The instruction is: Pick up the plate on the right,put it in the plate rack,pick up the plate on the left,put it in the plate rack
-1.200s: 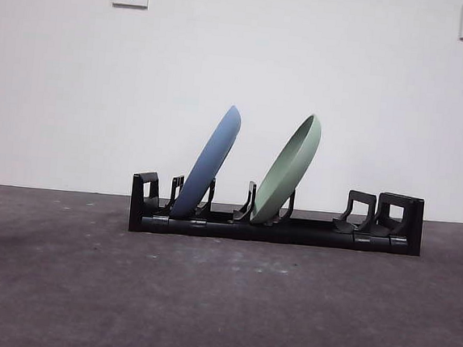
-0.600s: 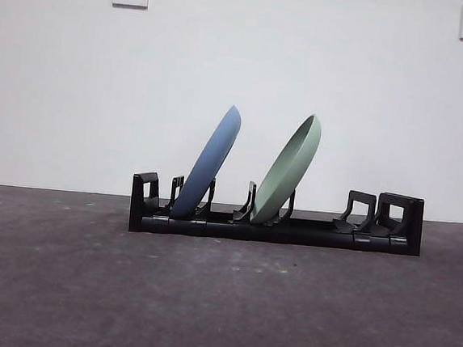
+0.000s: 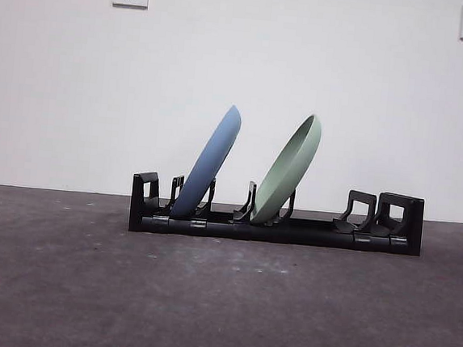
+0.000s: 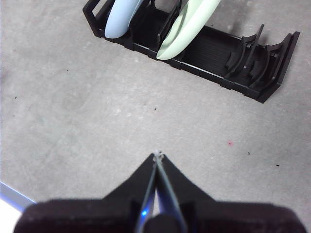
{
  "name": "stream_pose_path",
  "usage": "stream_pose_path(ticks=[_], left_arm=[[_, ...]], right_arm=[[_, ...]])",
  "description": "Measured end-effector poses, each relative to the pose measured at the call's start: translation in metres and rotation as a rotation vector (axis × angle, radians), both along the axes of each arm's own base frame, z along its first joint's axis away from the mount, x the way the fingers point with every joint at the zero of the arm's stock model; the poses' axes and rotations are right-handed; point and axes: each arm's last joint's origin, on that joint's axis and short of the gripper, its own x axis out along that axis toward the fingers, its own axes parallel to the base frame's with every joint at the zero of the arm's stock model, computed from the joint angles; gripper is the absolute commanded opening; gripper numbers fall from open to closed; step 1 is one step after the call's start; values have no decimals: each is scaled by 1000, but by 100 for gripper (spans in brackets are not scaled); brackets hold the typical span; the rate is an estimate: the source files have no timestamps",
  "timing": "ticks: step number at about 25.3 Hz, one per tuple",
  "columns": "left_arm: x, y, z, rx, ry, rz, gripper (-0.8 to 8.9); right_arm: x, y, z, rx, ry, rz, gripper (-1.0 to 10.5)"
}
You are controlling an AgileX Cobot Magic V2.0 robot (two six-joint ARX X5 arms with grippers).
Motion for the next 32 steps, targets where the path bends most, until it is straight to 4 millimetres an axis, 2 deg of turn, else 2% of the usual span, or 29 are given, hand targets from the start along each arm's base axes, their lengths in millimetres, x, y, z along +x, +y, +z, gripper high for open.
stream_pose_path(ticks=[7,10,12,14,16,21,27,32], left_arm=[[2,0,-3,1,36,0,-3],[2,0,-3,2,44,0,-3],[2,0,-4,2,45,0,-3],[2,0,-4,2,46,0,-3],[2,0,-4,2,46,0,-3],[2,0,-4,2,46,0,-3],[2,0,-4,2,46,0,-3],[2,0,-4,2,46,0,-3]], right_arm=[[1,-1,0,-21,-14,-11,3],[1,-15,11,-57,-164,-49,3],[-6,-29,21,31,-312,-60,3],[-21,-42,21,131,-430,-39,3],[-32,-55,-1,136,-497,-102,3],[-50,-74,-87,114,-641,-244,3],[-60,-79,-151,77,-748,-356,3],[-62,-82,-195,46,-725,-451,3]])
